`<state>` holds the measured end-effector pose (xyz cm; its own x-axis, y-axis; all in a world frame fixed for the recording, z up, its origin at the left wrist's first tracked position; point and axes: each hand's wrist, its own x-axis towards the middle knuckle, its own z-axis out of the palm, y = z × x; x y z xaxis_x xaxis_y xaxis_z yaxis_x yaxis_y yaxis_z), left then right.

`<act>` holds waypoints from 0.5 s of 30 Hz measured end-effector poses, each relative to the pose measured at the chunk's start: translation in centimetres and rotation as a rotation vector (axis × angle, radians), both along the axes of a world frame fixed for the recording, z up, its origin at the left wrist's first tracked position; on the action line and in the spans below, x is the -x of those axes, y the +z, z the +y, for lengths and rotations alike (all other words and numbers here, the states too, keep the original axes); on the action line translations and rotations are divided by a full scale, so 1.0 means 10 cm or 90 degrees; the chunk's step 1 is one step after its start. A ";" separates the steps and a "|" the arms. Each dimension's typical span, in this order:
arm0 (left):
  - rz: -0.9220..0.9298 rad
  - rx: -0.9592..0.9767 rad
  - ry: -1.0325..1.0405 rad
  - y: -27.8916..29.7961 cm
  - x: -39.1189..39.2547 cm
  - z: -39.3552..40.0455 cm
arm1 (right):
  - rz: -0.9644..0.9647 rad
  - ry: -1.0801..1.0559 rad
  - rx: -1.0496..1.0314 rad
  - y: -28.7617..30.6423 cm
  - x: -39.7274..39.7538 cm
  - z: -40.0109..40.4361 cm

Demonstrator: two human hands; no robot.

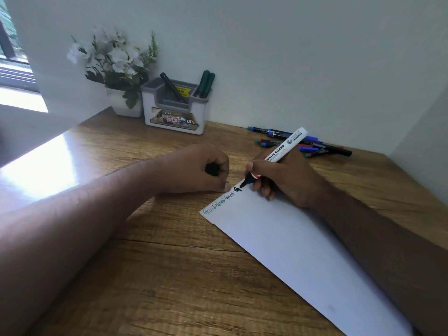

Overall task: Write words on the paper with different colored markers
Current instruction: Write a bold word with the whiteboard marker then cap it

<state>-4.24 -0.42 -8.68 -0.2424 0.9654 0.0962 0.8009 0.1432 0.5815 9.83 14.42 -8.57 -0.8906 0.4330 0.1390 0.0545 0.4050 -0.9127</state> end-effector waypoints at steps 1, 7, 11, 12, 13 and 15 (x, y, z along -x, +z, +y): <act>0.000 -0.002 0.000 0.00 0.00 0.00 | 0.003 -0.002 0.002 0.00 0.00 0.00; 0.002 -0.001 -0.002 0.00 0.00 -0.01 | -0.020 0.005 -0.013 0.00 0.00 -0.01; 0.002 -0.003 0.000 -0.01 0.00 0.00 | -0.017 -0.005 -0.012 0.00 0.01 -0.01; 0.005 -0.007 -0.001 -0.01 0.00 0.00 | -0.013 -0.009 -0.013 0.01 0.01 -0.02; 0.009 -0.010 -0.001 -0.01 0.00 0.00 | -0.012 -0.012 -0.015 0.01 0.01 -0.02; 0.011 -0.009 0.000 -0.02 0.01 0.00 | -0.013 -0.016 -0.021 0.01 0.01 -0.03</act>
<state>-4.34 -0.37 -8.83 -0.2407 0.9639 0.1138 0.8110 0.1352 0.5693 9.71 14.11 -8.46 -0.8822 0.4511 0.1353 0.0838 0.4332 -0.8974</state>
